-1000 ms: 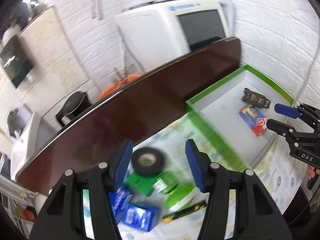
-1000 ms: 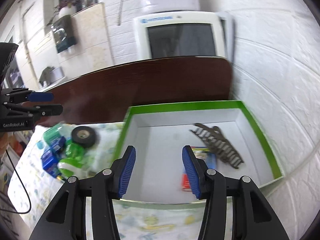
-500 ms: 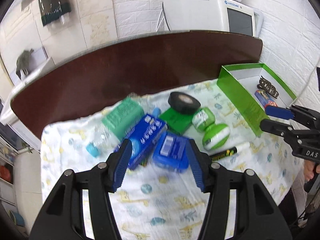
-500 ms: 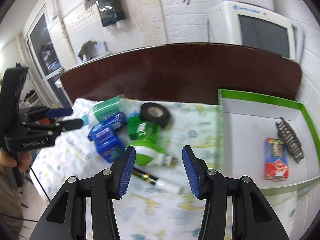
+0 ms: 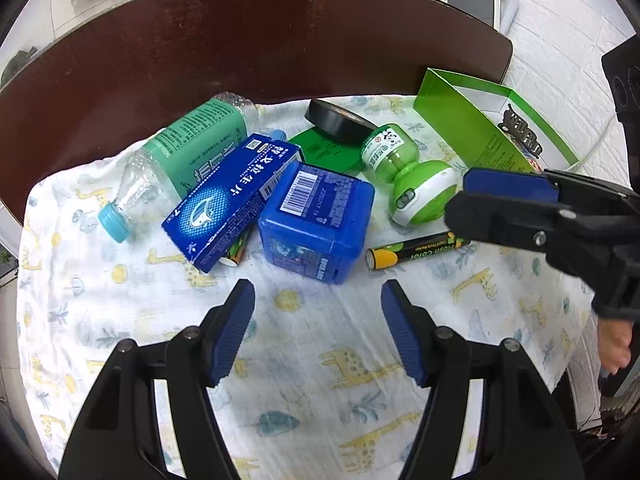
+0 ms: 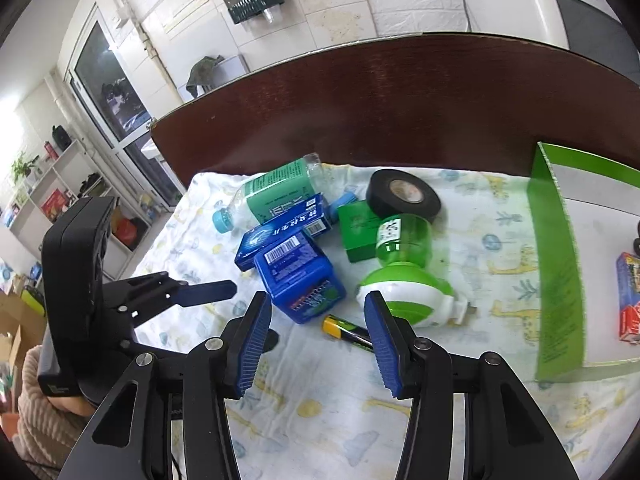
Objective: Organize rigid objects
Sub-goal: 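Move the right gripper back to the blue square container, then close the right gripper on the blue square container and lift it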
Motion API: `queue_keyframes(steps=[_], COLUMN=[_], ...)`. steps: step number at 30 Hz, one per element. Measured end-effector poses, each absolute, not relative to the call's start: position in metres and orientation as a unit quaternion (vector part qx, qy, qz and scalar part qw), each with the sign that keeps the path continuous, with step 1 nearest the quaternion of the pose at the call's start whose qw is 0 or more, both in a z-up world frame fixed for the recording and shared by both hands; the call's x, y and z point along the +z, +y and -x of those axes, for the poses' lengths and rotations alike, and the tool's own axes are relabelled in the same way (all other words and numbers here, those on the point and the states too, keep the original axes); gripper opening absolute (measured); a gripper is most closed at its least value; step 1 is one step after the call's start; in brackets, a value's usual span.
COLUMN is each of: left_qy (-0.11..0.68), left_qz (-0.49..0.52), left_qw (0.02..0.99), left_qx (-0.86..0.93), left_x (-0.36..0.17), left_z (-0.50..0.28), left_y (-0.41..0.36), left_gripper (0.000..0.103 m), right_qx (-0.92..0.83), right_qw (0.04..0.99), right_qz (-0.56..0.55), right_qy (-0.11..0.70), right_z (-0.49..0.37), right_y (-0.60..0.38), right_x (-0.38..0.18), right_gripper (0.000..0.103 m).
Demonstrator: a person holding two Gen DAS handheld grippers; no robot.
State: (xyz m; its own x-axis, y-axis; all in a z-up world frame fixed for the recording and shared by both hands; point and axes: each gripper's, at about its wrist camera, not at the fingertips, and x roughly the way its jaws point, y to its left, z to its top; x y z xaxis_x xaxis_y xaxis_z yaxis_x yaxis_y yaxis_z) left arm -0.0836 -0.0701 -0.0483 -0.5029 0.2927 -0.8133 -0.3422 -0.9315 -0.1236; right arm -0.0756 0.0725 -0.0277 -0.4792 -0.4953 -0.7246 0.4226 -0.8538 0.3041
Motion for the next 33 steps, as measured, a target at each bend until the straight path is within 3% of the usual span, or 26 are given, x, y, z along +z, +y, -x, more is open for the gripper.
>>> queue_keyframes(steps=[33], left_qy=[-0.046], left_qz=[0.468], left_qw=[0.206], left_qx=[0.858], left_x=[-0.072], left_z=[0.122], left_y=[-0.079], left_gripper=[0.064], right_qx=[-0.822], right_qw=[0.289], right_qz=[-0.479], right_qy=[-0.105], right_z=[0.137], right_y=[0.043], right_x=[-0.075], right_gripper=[0.051])
